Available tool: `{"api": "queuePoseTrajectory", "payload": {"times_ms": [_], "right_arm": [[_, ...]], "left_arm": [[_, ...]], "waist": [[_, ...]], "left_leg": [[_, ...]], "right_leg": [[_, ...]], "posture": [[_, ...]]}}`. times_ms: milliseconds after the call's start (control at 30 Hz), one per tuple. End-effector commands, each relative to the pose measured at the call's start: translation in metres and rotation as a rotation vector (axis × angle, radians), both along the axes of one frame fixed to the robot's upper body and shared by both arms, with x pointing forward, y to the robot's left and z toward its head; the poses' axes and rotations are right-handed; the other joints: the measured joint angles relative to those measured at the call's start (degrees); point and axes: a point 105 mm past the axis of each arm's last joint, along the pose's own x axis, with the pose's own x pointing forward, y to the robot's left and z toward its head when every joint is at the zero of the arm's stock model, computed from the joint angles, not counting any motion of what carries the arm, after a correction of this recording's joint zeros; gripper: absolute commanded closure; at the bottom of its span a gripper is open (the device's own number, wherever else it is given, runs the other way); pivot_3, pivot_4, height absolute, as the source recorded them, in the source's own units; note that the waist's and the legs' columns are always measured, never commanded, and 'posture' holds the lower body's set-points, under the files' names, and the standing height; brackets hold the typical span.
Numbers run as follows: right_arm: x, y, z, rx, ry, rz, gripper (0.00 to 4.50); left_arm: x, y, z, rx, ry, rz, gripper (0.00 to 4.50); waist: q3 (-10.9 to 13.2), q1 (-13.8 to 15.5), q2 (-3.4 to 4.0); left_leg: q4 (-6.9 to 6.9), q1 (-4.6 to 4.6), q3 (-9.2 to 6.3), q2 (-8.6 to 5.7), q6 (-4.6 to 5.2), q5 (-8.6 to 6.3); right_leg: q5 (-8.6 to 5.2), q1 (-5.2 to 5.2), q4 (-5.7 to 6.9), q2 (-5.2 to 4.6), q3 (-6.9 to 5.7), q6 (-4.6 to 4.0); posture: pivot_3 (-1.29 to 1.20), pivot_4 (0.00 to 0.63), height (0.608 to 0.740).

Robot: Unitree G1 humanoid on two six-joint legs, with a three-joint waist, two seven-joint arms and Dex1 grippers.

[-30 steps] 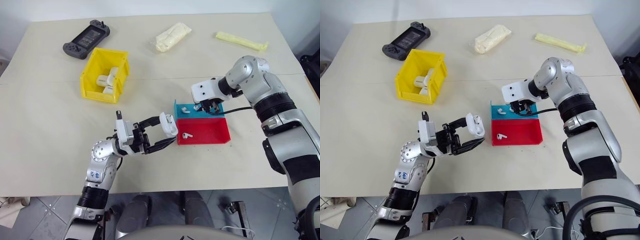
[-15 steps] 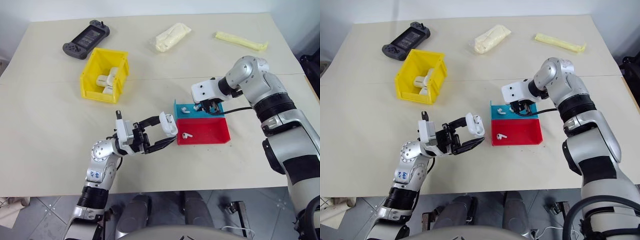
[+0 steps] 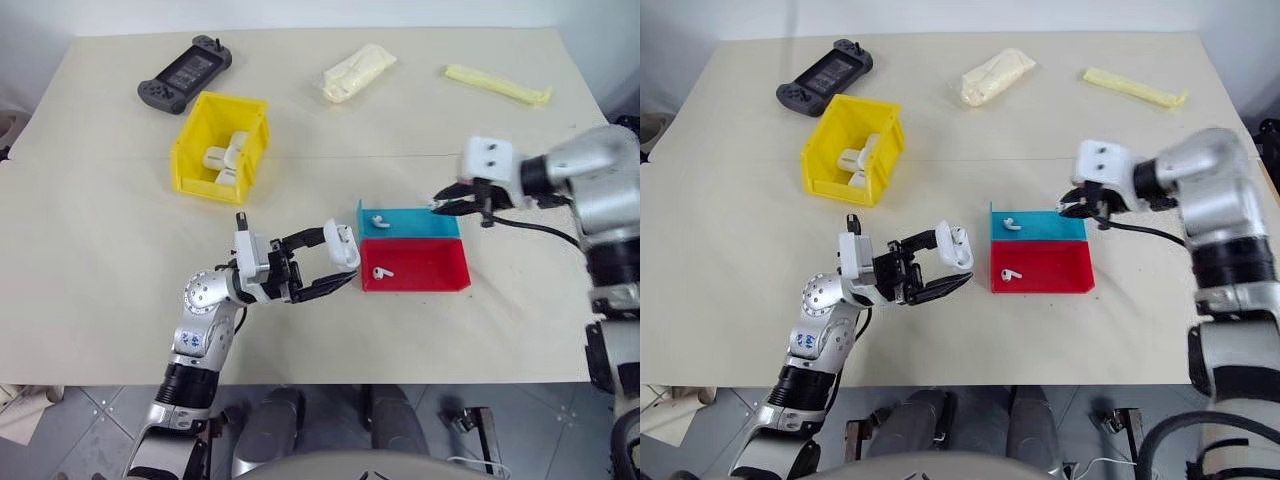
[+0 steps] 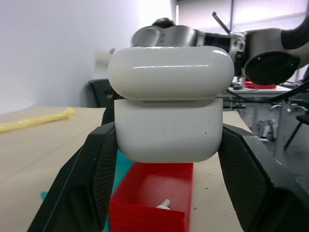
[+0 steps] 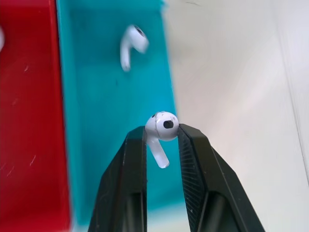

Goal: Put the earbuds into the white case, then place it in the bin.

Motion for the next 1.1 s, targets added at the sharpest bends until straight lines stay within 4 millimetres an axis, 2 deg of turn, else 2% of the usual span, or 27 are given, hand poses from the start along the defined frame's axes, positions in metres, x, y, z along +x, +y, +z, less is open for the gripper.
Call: {"api": "queuePoseTrajectory", "payload": {"times_ms": [33, 100, 200, 300, 433, 567, 667, 833, 1100], "right_arm": [[-0.024, -0.007, 0.013, 0.203, -0.052, -0.042, 3.95], [-0.039, -0.009, 0.013, 0.357, -0.043, -0.065, 3.95], [-0.057, -0.001, 0.019, 0.619, -0.042, -0.09, 3.95], [-0.075, 0.022, 0.019, 0.763, 0.02, -0.066, 3.95], [-0.093, 0.052, 0.033, 1.071, 0.155, -0.029, 3.95], [-0.105, 0.073, 0.04, 1.218, 0.238, 0.001, 3.95], [-0.111, 0.082, 0.048, 1.3, 0.276, 0.024, 3.95], [-0.12, 0.095, 0.051, 1.313, 0.344, 0.061, 3.95], [-0.126, 0.106, 0.031, 1.252, 0.391, 0.042, 3.95]], "left_arm": [[-0.004, -0.003, 0.011, -0.027, -0.028, -0.054, 1.74], [-0.003, -0.006, 0.013, -0.033, -0.025, -0.072, 1.74], [-0.003, -0.009, 0.016, -0.042, -0.018, -0.098, 1.74], [-0.003, -0.01, 0.018, -0.047, -0.01, -0.127, 1.74], [-0.002, -0.014, 0.021, -0.051, 0.012, -0.153, 1.74], [0.0, -0.018, 0.023, -0.05, 0.022, -0.161, 1.74], [0.001, -0.019, 0.024, -0.047, 0.027, -0.167, 1.74], [0.003, -0.022, 0.025, -0.042, 0.03, -0.176, 1.74], [0.005, -0.025, 0.03, -0.057, 0.028, -0.175, 1.74]], "waist": [[0.0, 0.1, -0.01], [0.0, 0.0, -0.01], [0.0, -0.1, 0.0], [0.0, -0.1, 0.0], [0.0, 0.0, 0.0], [0.0, 0.2, 0.0], [0.0, 0.1, 0.0], [0.0, 0.0, 0.0], [0.0, 0.0, 0.0]], "left_leg": [[0.0, 0.01, 0.02, 0.02, -0.01, 0.0], [0.03, 0.04, 0.1, 0.05, -0.02, 0.01], [0.03, 0.15, 0.22, 0.08, -0.03, 0.02], [0.03, 0.17, 0.23, 0.16, -0.04, 0.02], [0.04, 0.16, 0.18, 0.14, -0.04, 0.02], [0.05, 0.14, 0.09, 0.08, -0.03, 0.02], [0.05, 0.14, 0.09, 0.03, -0.01, 0.02], [0.04, 0.15, 0.09, 0.09, -0.02, 0.02], [0.04, 0.14, 0.1, 0.06, -0.01, 0.02]], "right_leg": [[0.0, 0.0, 0.01, 0.01, 0.0, 0.0], [0.0, 0.0, 0.09, 0.03, 0.04, 0.0], [0.0, 0.0, 0.11, 0.08, 0.15, 0.0], [0.0, 0.0, 0.16, 0.12, 0.17, 0.0], [0.01, 0.0, 0.16, 0.08, 0.17, 0.0], [0.01, 0.03, 0.15, 0.06, 0.13, -0.01], [0.01, 0.04, 0.15, 0.02, 0.13, -0.01], [0.01, 0.03, 0.15, 0.09, 0.12, 0.0], [0.01, 0.04, 0.15, 0.08, 0.12, 0.0]], "posture": [[0.0, 0.15, 0.74], [0.0, 0.15, 0.74], [0.0, 0.15, 0.74], [0.0, 0.15, 0.74], [0.0, 0.15, 0.74], [0.0, 0.15, 0.74], [0.0, 0.15, 0.74], [0.0, 0.15, 0.74], [0.0, 0.15, 0.74]]}}
